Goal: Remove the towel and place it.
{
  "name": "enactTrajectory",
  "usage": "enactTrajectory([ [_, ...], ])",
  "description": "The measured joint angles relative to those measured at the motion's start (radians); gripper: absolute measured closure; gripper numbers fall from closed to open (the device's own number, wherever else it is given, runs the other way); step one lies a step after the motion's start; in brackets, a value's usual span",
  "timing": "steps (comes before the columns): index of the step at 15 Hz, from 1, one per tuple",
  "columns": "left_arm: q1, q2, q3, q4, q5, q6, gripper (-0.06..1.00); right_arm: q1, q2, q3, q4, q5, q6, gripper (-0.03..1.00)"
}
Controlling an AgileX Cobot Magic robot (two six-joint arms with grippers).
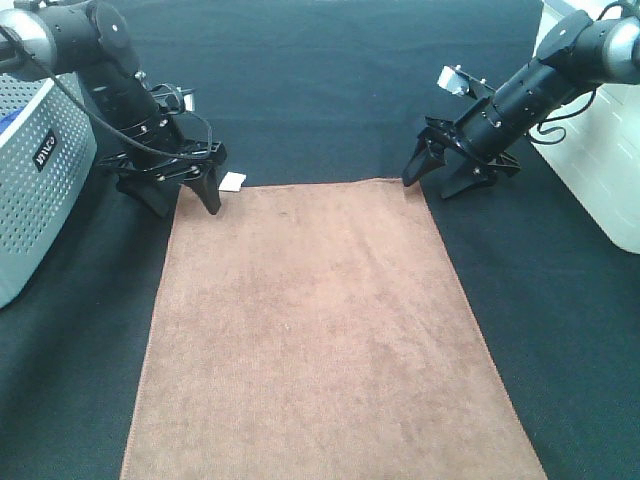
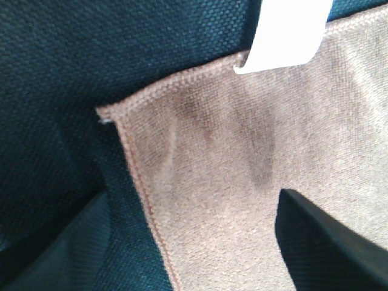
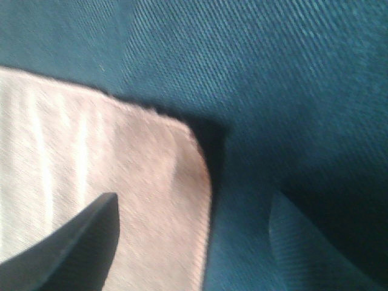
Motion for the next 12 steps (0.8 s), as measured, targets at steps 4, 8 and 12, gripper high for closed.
enactTrajectory([
  [4, -0.002, 0.008, 0.0, -0.103, -0.017, 0.018, 0.27, 0.082, 0.001, -0.003, -0.035, -0.085, -0.01, 0.29],
  [8, -0.025, 0.019, 0.0, -0.13, -0.067, 0.025, 0.42, 0.139, 0.001, -0.009, -0.152, -0.141, 0.008, 0.36],
  [12, -0.026, 0.021, 0.0, -0.038, -0.075, 0.053, 0.93, 0.139, 0.002, -0.009, -0.254, -0.179, 0.022, 0.9],
])
